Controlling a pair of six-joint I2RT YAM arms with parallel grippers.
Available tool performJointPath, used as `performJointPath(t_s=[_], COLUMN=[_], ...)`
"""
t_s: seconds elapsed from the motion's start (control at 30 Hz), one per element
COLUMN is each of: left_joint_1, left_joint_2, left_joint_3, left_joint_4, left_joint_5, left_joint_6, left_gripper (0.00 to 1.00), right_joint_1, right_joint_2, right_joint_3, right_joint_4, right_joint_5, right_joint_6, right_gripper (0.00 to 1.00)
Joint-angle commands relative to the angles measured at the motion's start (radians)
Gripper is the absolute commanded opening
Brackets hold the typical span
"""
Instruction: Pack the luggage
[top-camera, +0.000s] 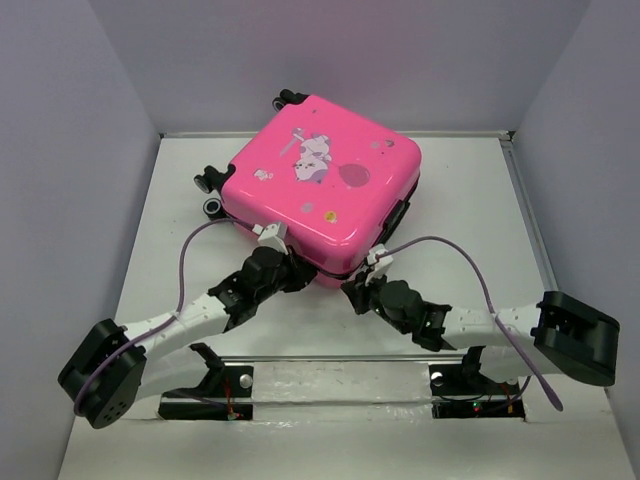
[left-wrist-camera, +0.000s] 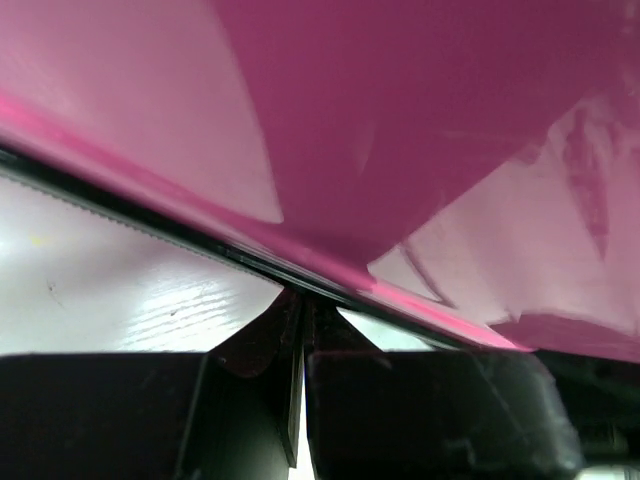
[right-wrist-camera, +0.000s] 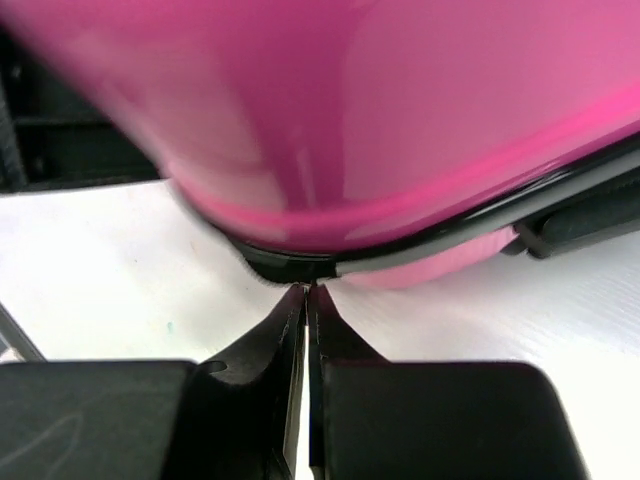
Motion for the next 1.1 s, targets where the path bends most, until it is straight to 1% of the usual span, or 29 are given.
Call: performJointPath(t_s=[0.0,0.03,0.1,0.13,0.2,0.23,0.27,0.37,0.43,0.5,0.53,0.57,0.6,0.63,0.67,0.7,0.73,0.77,0.83,0.87,0.9,0.93,0.97,1.0,1.07], left_joint_1=[-0.015,-0.018,-0.039,-0.064,-0.09,-0.101,-0.117,-0.121,-0.121,-0.118,-0.115,-0.112,-0.107,-0.104,-0.096,-0.081,-0.026,0.011,0.11,0.225,0.281,0.333,0.429,0.476,0.565], left_joint_2=[0.038,0.064,0.093,0.125,0.156,0.168,0.189,0.179,0.127,0.107,0.082,0.064,0.014,-0.017,-0.08,-0.08,-0.143,-0.169,-0.218,-0.243,-0.245,-0.24,-0.228,-0.208,-0.131], left_joint_3=[0.124,0.136,0.179,0.208,0.233,0.239,0.248,0.22,0.178,0.178,0.184,0.184,0.183,0.192,0.202,0.216,0.25,0.271,0.317,0.368,0.395,0.42,0.467,0.491,0.54], left_joint_4=[0.127,0.135,0.156,0.161,0.168,0.175,0.178,0.175,0.167,0.115,0.086,0.069,0.022,-0.017,-0.113,-0.161,-0.213,-0.311,-0.385,-0.417,-0.462,-0.473,-0.479,-0.482,-0.445], left_joint_5=[-0.04,-0.04,-0.037,-0.038,-0.044,-0.044,-0.044,-0.027,-0.052,-0.06,-0.069,-0.073,-0.084,-0.102,-0.131,-0.13,-0.115,-0.101,-0.031,0.015,0.101,0.132,0.158,0.217,0.281], left_joint_6=[0.024,0.024,0.024,0.024,0.024,0.02,0.015,0.001,0.011,0.029,0.044,0.052,0.061,0.083,0.092,0.106,0.138,0.153,0.187,0.202,0.228,0.239,0.245,0.248,0.229], left_gripper=[0.12,0.12,0.12,0.12,0.12,0.12,0.11,0.1,0.1,0.1,0.11,0.14,0.19,0.27,0.53,0.66,0.85,0.9,0.96,0.99,0.99,0.99,0.99,0.99,0.99], right_joint_1=[0.182,0.215,0.264,0.308,0.341,0.353,0.365,0.365,0.355,0.332,0.321,0.307,0.284,0.284,0.275,0.275,0.275,0.275,0.275,0.275,0.275,0.275,0.275,0.275,0.275], right_joint_2=[-0.064,-0.066,-0.046,-0.032,0.005,0.051,0.072,0.152,0.203,0.227,0.237,0.24,0.238,0.232,0.214,0.201,0.188,0.16,0.137,0.129,0.125,0.122,0.12,0.122,0.122], right_joint_3=[0.065,0.076,0.123,0.146,0.202,0.232,0.296,0.389,0.433,0.44,0.418,0.402,0.383,0.363,0.325,0.308,0.293,0.267,0.25,0.245,0.242,0.24,0.24,0.24,0.24], right_joint_4=[-0.021,-0.108,-0.182,-0.246,-0.289,-0.305,-0.317,-0.29,-0.259,-0.224,-0.172,-0.15,-0.123,-0.113,-0.104,-0.104,-0.104,-0.104,-0.104,-0.102,-0.104,-0.104,-0.105,-0.105,-0.107], right_joint_5=[0.156,0.176,0.216,0.234,0.27,0.297,0.317,0.354,0.37,0.351,0.345,0.336,0.322,0.319,0.313,0.311,0.31,0.301,0.295,0.293,0.288,0.285,0.284,0.281,0.278], right_joint_6=[0.016,0.028,0.065,0.074,0.074,0.06,0.046,-0.006,-0.046,-0.053,-0.044,-0.029,0.009,0.026,0.051,0.06,0.068,0.075,0.08,0.08,0.076,0.075,0.074,0.074,0.079], right_gripper=[0.07,0.07,0.07,0.07,0.07,0.07,0.07,0.07,0.07,0.07,0.07,0.07,0.07,0.07,0.07,0.07,0.07,0.07,0.07,0.07,0.07,0.07,0.07,0.07,0.07])
